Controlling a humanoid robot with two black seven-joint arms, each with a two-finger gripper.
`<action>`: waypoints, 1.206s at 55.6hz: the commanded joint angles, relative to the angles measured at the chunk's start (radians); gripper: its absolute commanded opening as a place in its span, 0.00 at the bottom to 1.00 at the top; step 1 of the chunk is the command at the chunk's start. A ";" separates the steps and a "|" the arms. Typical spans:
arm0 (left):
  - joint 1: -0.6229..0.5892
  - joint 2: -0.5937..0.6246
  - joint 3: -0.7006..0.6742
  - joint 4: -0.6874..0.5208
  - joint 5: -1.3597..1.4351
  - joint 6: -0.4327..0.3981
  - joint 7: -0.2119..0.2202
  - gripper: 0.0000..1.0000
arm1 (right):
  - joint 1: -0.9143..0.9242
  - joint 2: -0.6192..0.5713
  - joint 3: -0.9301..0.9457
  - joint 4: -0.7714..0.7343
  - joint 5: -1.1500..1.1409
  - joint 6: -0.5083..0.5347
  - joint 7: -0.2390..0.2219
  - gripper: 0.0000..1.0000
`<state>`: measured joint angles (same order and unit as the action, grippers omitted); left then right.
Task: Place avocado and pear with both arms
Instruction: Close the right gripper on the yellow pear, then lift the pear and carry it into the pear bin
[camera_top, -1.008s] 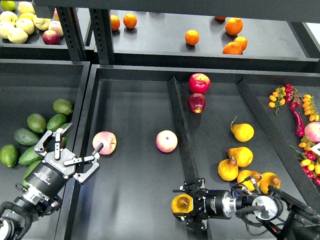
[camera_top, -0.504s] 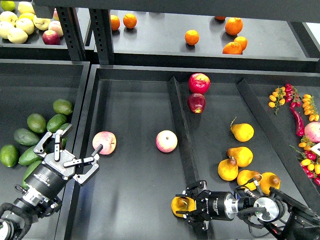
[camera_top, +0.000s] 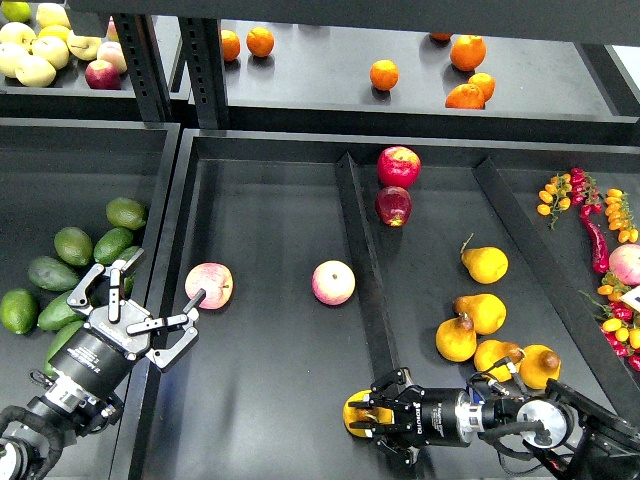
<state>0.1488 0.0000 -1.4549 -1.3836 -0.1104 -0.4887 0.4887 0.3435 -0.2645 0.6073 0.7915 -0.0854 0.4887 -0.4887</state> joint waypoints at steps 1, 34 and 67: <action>0.000 0.000 -0.001 0.000 0.000 0.000 0.000 1.00 | 0.000 -0.001 0.002 0.002 0.000 0.000 0.000 0.17; 0.000 0.000 -0.005 0.000 0.000 0.000 0.000 1.00 | 0.009 -0.018 0.175 0.138 0.050 0.000 0.000 0.15; 0.000 0.000 -0.004 0.000 0.000 0.000 0.000 1.00 | -0.130 -0.294 0.264 0.192 0.142 0.000 0.000 0.17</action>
<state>0.1488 0.0000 -1.4588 -1.3836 -0.1104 -0.4887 0.4887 0.2573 -0.5296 0.8729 0.9884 0.0581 0.4887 -0.4887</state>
